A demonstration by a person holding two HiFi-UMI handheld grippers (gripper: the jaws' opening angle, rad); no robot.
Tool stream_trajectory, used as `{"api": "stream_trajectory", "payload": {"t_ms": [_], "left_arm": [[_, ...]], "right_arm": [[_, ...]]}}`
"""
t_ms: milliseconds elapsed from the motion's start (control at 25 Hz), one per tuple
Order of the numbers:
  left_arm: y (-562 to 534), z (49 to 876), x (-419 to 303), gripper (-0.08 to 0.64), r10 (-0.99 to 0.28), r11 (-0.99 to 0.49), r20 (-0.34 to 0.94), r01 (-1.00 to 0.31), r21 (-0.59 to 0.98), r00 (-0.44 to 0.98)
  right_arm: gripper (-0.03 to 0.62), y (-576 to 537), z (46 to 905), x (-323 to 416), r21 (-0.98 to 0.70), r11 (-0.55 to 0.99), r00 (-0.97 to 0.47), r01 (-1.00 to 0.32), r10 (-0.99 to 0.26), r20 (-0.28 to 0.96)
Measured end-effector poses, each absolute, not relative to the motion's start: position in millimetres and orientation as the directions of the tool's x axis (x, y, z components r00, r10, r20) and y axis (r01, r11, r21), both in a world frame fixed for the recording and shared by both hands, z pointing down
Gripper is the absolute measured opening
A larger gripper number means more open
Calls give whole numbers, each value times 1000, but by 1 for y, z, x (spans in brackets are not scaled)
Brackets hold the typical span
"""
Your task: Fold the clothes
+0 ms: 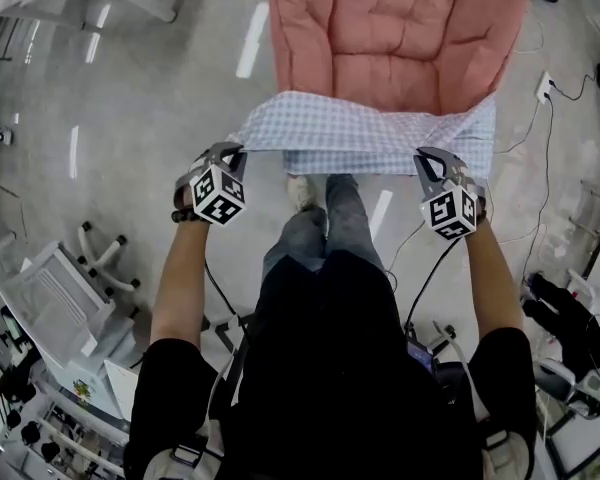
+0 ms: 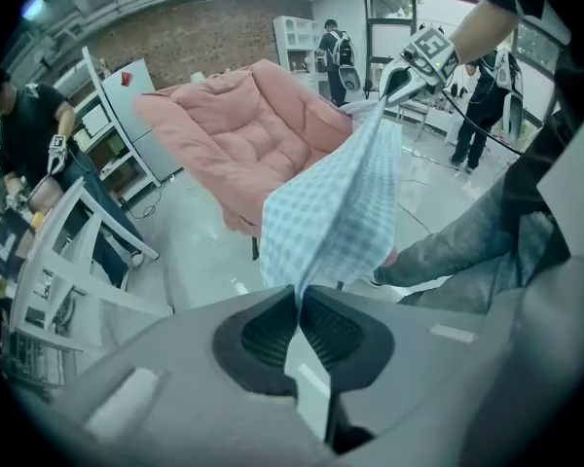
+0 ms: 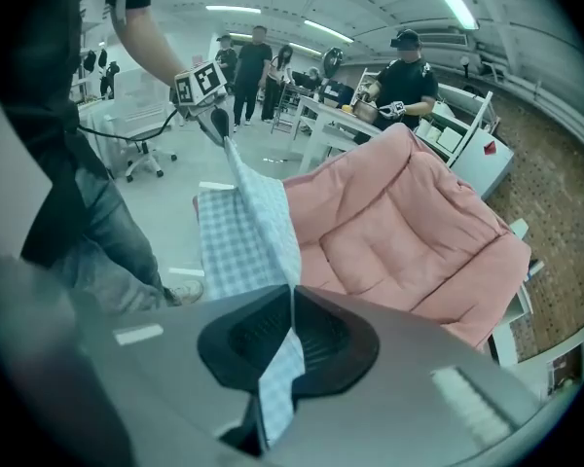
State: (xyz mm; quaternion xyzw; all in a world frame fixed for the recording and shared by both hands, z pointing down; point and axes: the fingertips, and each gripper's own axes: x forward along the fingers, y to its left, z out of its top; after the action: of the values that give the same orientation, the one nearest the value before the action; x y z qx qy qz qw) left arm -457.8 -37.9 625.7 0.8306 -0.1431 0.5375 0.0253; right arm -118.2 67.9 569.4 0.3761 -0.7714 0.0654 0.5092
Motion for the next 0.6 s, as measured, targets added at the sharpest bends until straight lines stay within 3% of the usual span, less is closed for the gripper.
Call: {"api": "stream_trajectory", "payload": {"t_ms": [600], "left_arm": [[17, 684, -474, 21, -146, -947, 917, -321, -21, 371]], "right_arm": [[9, 120, 630, -131, 249, 751, -153, -612, -421, 894]]}}
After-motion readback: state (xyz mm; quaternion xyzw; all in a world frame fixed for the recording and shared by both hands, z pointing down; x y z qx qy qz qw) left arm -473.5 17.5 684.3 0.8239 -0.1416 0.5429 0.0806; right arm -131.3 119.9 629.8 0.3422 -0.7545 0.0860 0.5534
